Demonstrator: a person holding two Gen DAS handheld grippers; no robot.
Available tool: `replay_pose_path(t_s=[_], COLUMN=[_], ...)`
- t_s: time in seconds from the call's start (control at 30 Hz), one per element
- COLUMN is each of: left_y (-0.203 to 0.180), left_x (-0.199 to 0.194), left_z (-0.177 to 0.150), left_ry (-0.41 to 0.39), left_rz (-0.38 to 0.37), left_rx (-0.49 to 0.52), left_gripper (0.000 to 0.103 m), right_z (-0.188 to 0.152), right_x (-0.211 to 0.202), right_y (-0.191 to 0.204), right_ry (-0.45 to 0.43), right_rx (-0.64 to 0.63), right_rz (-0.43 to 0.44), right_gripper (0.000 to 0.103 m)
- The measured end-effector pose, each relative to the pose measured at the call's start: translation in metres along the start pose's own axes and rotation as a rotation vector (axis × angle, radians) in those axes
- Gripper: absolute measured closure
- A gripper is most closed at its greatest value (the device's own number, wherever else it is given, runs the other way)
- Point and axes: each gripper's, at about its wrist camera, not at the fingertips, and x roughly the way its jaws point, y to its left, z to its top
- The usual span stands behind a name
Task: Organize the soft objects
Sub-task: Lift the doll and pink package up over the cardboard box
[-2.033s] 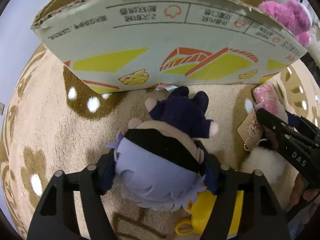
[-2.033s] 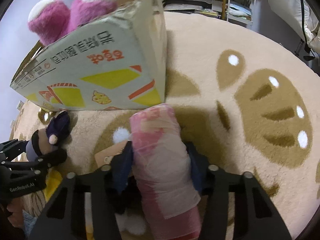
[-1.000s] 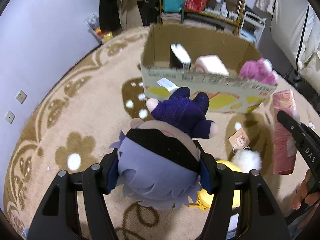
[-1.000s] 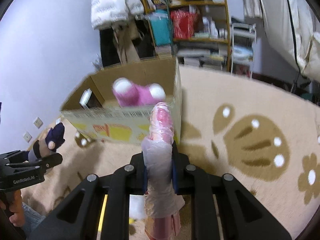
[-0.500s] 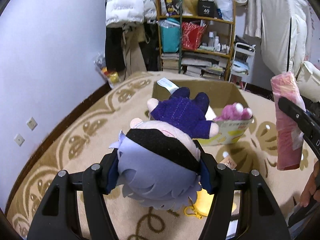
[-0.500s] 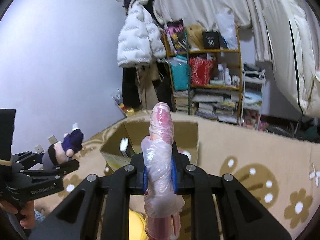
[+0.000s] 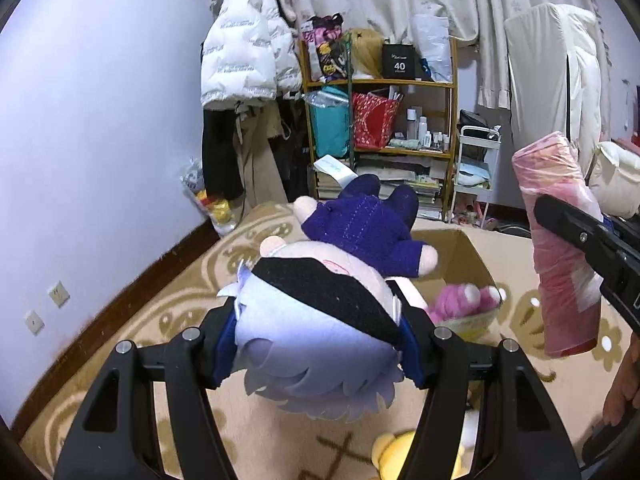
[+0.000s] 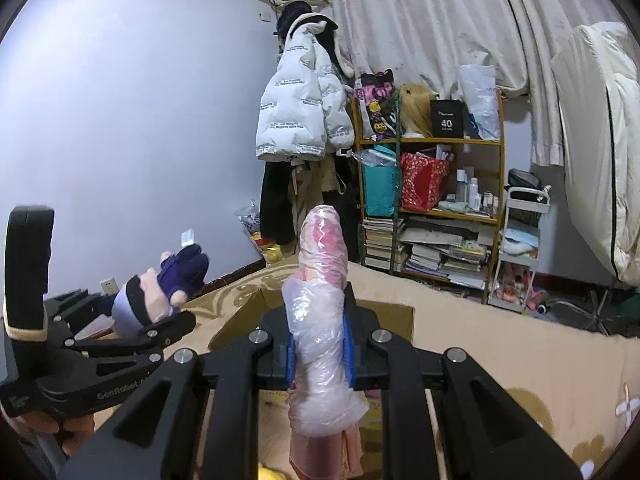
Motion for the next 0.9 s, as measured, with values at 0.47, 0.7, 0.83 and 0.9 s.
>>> replay_pose_path(t_s=[0.47, 0.7, 0.83, 0.9], left_y=[-0.004, -0.011, -0.013, -0.015], left_x=[0.06, 0.082, 0.096, 0.102], left_z=[0.027, 0.025, 0.022, 0.02], left_ry=[0.023, 0.044, 0.075, 0.089], left_rz=[-0.026, -0.058, -0.07, -0.069], left_rx=[0.007, 0.002, 0.003, 0.004], left_gripper=[0.039, 0.038, 0.038, 0.038], right_z=[0.006, -0.005, -0.011, -0.014], right_x=[0.063, 0.09, 0.103, 0.108], right_y=[-0.024, -0.036, -0.044, -0.045], right_ry=[-0.004, 0.01, 0.033, 0.035], right_rx=[-0.101, -0.087, -0.066, -0.073], right_rz=[0.042, 0.065, 0.077, 0.072], right_gripper=[0.084, 0.084, 0.084, 0.084])
